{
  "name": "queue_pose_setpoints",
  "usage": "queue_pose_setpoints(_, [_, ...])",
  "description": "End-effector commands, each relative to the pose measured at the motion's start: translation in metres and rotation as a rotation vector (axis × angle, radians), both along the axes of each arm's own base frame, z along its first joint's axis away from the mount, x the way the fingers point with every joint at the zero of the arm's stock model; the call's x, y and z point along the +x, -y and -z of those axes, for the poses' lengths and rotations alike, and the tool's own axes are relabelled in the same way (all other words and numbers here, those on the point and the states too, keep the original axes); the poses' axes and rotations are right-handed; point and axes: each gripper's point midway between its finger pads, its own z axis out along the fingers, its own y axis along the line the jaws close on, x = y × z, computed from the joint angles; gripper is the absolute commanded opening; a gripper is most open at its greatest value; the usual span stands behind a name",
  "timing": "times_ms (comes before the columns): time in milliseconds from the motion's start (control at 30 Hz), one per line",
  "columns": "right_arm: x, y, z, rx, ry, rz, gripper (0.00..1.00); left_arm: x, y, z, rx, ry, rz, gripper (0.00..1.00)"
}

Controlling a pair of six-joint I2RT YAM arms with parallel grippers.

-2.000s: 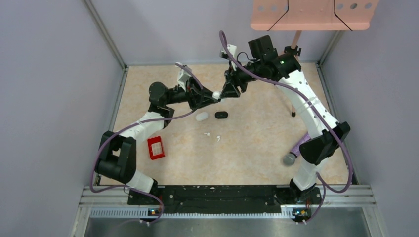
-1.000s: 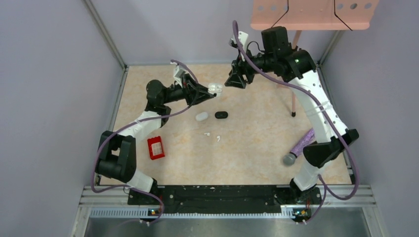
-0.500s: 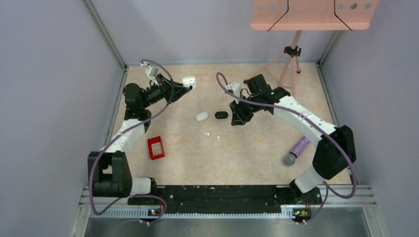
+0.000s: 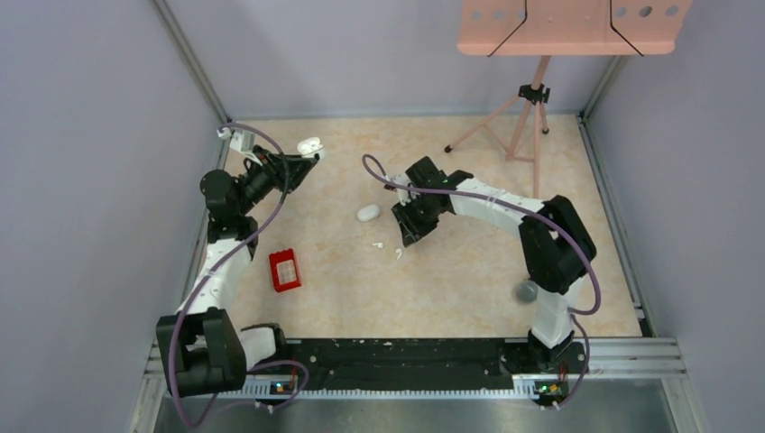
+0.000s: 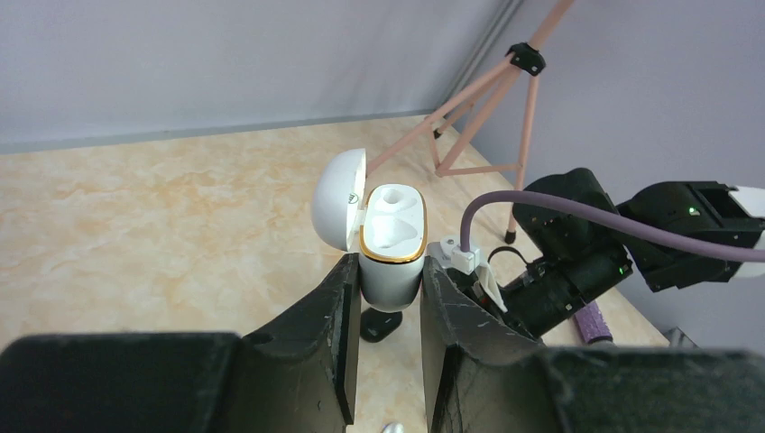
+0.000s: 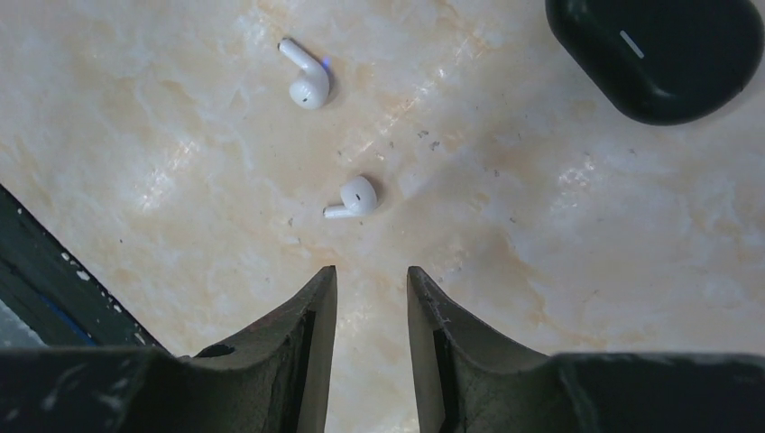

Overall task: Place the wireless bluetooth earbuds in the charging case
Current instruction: Pick up the earbud from the center of the board.

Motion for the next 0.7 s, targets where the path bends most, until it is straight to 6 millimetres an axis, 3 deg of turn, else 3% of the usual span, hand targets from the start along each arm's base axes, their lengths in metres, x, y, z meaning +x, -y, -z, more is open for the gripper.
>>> queue_pose_setpoints(0, [0.014,-0.017,-0.002,-0.01,0.023,0.049,0.34,-0.002,-0.02,-0.013,0.01,0.054,-0.108,0.0])
queue_pose_setpoints(333, [0.012,-0.03,0.019,-0.035,-0.018,0.018,0.38,-0.008,-0.028,-0.012,0.02,0.065,-0.159,0.0])
queue_pose_setpoints(667, [0.006,-0.033,0.026,-0.044,-0.027,-0.008,0.37,-0.005,-0.031,-0.014,0.015,0.066,-0.179,0.0])
